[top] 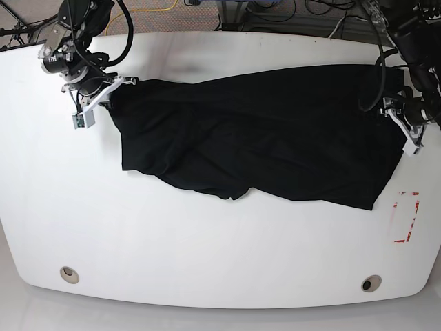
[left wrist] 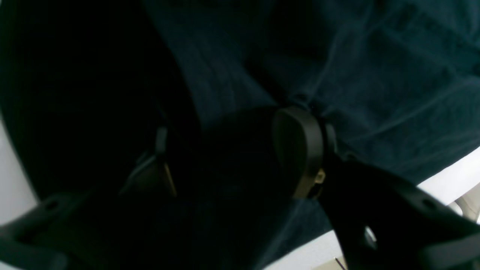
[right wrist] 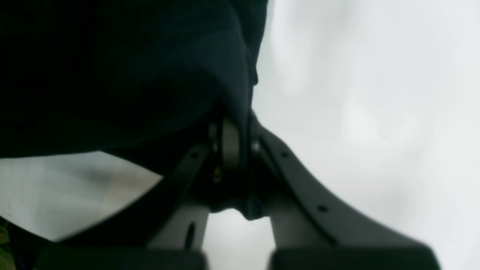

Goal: Fold the T-shirt properly

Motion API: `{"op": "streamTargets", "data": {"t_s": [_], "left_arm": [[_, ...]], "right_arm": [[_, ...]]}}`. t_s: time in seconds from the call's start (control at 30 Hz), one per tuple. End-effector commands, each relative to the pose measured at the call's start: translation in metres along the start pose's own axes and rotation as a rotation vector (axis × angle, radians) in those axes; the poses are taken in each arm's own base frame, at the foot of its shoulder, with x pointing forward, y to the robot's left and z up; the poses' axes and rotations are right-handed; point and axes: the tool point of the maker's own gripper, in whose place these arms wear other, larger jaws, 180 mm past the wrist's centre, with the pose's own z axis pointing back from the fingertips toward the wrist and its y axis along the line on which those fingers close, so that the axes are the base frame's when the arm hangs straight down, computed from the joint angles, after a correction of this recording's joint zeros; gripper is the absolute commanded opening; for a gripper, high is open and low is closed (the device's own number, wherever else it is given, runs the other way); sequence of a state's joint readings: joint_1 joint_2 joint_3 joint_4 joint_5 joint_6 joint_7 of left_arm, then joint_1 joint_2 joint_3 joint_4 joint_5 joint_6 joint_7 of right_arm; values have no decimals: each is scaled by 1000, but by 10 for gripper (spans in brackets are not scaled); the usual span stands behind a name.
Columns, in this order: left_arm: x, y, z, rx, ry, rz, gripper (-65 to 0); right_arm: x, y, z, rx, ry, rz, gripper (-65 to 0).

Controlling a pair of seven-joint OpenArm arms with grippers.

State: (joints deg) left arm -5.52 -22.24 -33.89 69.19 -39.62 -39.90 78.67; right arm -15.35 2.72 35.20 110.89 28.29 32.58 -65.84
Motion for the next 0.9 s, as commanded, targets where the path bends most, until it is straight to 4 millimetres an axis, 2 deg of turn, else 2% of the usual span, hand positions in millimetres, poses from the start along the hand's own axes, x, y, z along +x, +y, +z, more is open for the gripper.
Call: {"op": "streamTargets", "data": {"t_s": [0.0, 0.23, 0.5, 0.57, 0.87], "left_arm": [[15, 2, 8, 8, -36, -22, -303], [13, -1, 7, 5, -30, -32, -304], [14, -15, 0, -40, -20, -58, -306], [8, -18, -1, -63, -16, -48, -306], [19, -43, 11, -83, -60, -165, -306]], "right_arm": [[13, 0, 4, 1, -45, 14, -650], [12, 0, 4, 0, -45, 14, -650], [13, 0, 3, 0, -46, 14, -650], [13, -1, 3, -1, -46, 14, -650], [15, -1, 3, -2, -50, 14, -650]]}}
